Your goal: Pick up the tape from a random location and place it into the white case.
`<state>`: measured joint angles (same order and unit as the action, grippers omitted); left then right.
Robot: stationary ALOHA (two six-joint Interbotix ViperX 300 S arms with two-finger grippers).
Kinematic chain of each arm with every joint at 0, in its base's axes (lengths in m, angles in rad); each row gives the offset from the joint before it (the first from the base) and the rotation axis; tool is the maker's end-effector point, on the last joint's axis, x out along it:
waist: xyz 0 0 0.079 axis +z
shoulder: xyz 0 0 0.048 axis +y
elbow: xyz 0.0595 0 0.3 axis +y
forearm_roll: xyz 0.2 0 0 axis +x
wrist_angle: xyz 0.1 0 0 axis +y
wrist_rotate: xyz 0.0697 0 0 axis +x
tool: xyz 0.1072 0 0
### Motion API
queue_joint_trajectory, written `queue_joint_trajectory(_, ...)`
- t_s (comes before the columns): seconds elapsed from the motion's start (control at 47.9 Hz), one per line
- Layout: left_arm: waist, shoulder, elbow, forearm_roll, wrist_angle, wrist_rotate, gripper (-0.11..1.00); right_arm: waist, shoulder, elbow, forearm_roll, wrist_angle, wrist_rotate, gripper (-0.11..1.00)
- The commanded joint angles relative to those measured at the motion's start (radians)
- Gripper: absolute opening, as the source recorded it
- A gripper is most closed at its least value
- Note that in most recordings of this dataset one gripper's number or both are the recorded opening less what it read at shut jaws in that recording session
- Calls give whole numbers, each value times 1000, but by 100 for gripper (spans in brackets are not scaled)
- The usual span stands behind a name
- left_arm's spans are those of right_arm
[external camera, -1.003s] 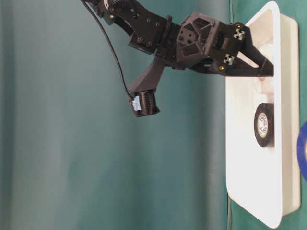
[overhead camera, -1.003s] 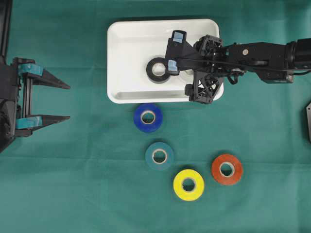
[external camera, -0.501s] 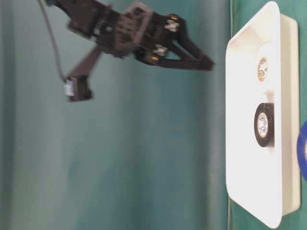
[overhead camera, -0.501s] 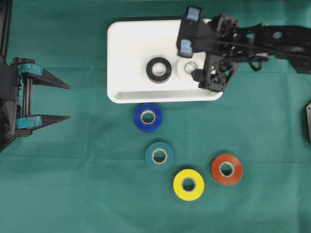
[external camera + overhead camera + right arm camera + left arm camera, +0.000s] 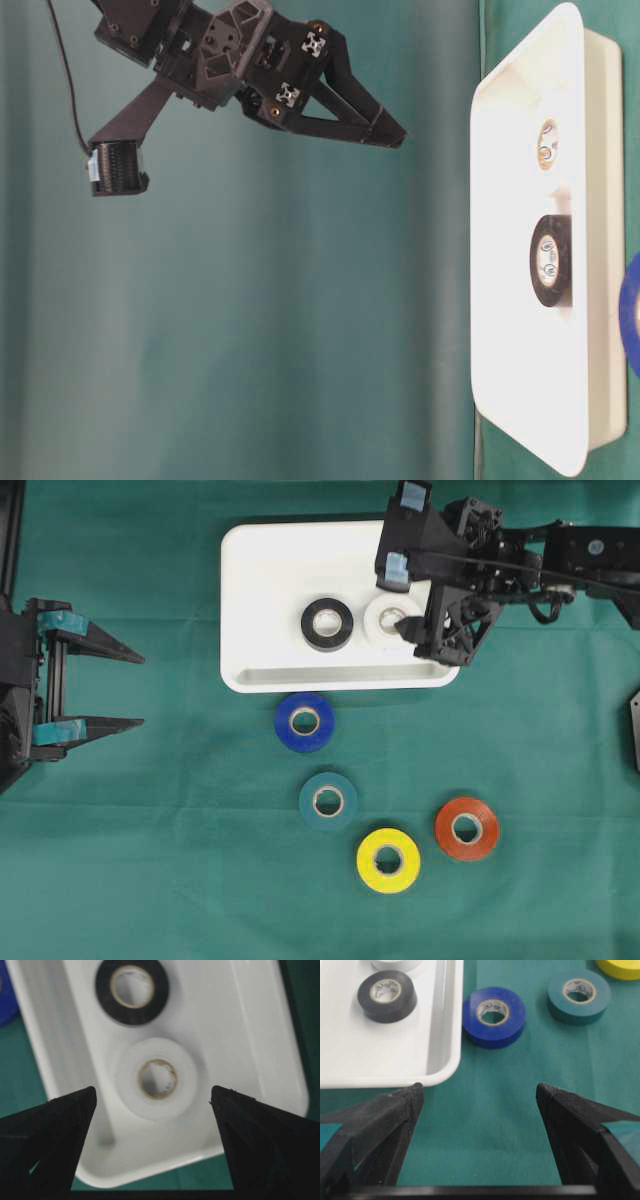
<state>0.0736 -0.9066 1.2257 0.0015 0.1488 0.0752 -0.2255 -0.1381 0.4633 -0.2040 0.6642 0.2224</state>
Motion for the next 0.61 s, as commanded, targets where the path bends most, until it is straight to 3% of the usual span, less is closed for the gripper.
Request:
queue_joint_trajectory(0.0,3,6,-12,-2,-5,0,98,41,-21,-18,3,-15,5,87)
queue_joint_trajectory(0.313,3,6,-12,-2,-5,0,98,202,-21,-15,3,-54,49,87)
queue_joint_trajectory(0.585,3,6,-12,-2,-3,0,98,210,-54,-2,-2,-60,44,87)
